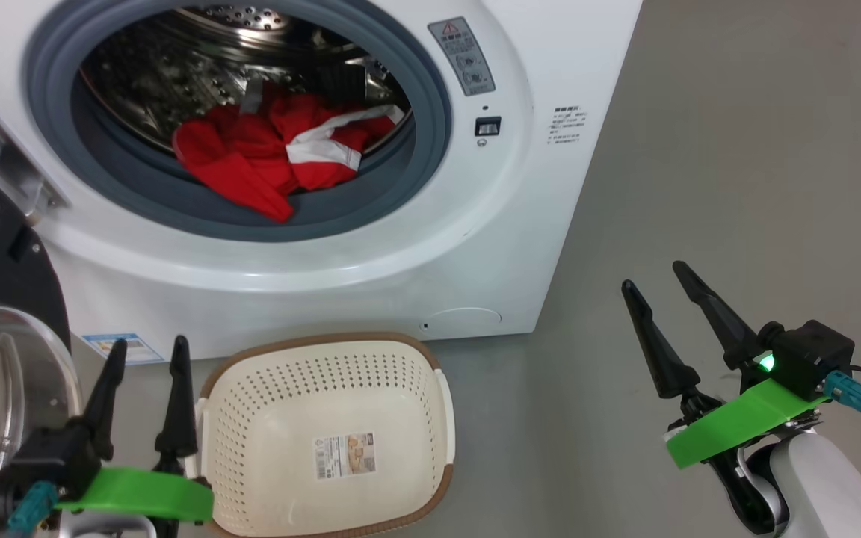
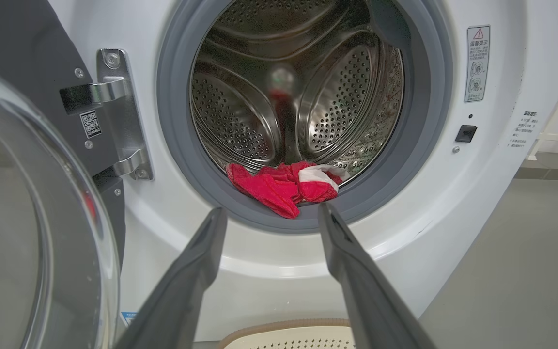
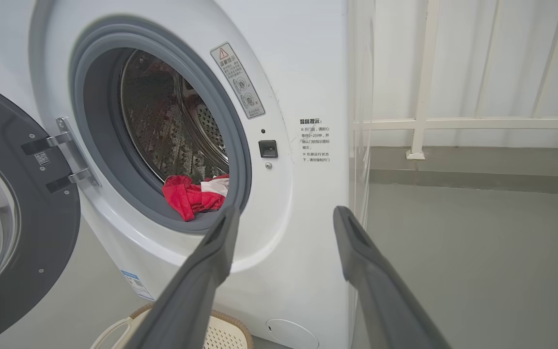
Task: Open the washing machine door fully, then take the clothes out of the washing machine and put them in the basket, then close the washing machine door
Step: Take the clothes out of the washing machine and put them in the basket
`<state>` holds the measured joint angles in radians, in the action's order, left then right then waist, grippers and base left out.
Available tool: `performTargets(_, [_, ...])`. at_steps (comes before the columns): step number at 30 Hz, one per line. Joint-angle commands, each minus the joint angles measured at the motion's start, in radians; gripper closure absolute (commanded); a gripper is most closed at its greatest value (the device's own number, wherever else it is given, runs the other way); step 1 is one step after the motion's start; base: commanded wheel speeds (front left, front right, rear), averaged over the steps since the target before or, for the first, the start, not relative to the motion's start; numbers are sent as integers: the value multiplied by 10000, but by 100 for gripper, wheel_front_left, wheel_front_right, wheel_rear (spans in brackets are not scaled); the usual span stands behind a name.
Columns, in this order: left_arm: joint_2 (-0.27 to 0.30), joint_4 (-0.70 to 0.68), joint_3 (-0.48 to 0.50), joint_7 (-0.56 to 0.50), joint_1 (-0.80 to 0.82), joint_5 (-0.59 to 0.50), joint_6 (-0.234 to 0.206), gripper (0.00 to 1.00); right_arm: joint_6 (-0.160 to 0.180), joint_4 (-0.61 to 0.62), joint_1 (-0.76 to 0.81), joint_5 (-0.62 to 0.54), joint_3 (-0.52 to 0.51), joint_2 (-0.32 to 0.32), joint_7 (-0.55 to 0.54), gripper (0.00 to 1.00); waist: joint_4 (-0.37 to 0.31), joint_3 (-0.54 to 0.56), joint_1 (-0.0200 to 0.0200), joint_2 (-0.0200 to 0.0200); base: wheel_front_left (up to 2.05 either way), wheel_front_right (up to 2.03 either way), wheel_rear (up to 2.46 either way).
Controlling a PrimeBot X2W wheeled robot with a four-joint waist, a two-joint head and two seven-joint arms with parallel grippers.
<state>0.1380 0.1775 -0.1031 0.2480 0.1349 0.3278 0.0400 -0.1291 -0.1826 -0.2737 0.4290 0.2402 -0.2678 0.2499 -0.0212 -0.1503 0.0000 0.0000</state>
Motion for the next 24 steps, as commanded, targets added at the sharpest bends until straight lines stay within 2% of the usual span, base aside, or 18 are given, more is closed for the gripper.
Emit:
performTargets(1, [285,-190,298,5,497,-128,-29,0,-16,294,-297,-74,99,-10,118,0,-62,-162,0,0,0,0,0])
performTargets(10, [251,-33,175,-273,1551,-200,-257,0,-16,359,-495,-92,-175,48,118,0,-250,-958,0,0,0,0,0])
performTargets(19, [417,436,-14,-504,2781,-276,-117,0,-16,454,-688,-74,-287,152,118,0,-509,-1645,0,0,0,0,0])
performTargets(24, [493,875,-196,-638,3853,-212,175,0,-16,506,-814,-67,-323,180,118,0,-575,-2032,0,0,0,0,0])
